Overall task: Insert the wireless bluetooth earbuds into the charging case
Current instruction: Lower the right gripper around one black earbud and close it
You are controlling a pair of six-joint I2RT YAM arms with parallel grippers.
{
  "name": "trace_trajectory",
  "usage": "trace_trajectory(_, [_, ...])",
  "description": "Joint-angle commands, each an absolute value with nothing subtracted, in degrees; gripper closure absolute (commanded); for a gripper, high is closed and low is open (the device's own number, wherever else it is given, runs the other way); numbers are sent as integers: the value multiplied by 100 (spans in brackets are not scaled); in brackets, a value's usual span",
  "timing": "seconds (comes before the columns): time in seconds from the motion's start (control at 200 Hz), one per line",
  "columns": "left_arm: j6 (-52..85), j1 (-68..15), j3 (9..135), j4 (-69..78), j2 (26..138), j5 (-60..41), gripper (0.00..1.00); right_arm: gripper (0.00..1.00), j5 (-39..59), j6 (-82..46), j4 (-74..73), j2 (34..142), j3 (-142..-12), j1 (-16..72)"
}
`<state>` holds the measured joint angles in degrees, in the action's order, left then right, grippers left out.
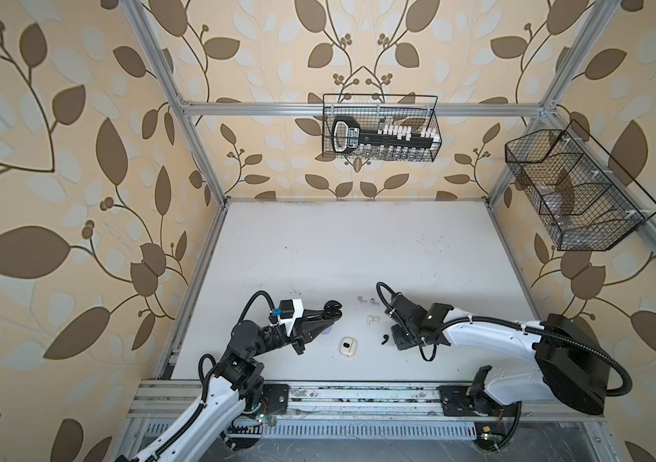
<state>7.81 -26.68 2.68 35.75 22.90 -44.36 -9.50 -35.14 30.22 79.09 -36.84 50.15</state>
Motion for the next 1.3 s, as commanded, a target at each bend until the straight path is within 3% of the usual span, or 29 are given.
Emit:
trace_trajectory(0.0, [721, -2710, 302, 3847, 2276, -4445, 100, 70, -1109, -3637, 3076, 7855, -3608, 5045])
trace_trajectory(0.17, [736, -2716, 300, 3842, 2268, -4447, 100, 62, -1185, -3657, 3061, 7965, -3604, 5037])
trace_trajectory(0.57, [730, -2716, 303, 3842, 2265, -4456, 100, 69, -1213, -3654, 3074, 8020, -3630, 5077])
trace_trajectory(0.795, [731, -2715, 303, 3841, 2259, -4459, 100, 63, -1230, -3641, 3027, 8117, -3636, 5087])
trace_trajectory(1.295, [743, -2711, 307, 3843, 2250, -4469, 100, 76, -1269, -3663, 3079, 8133, -3674, 5141])
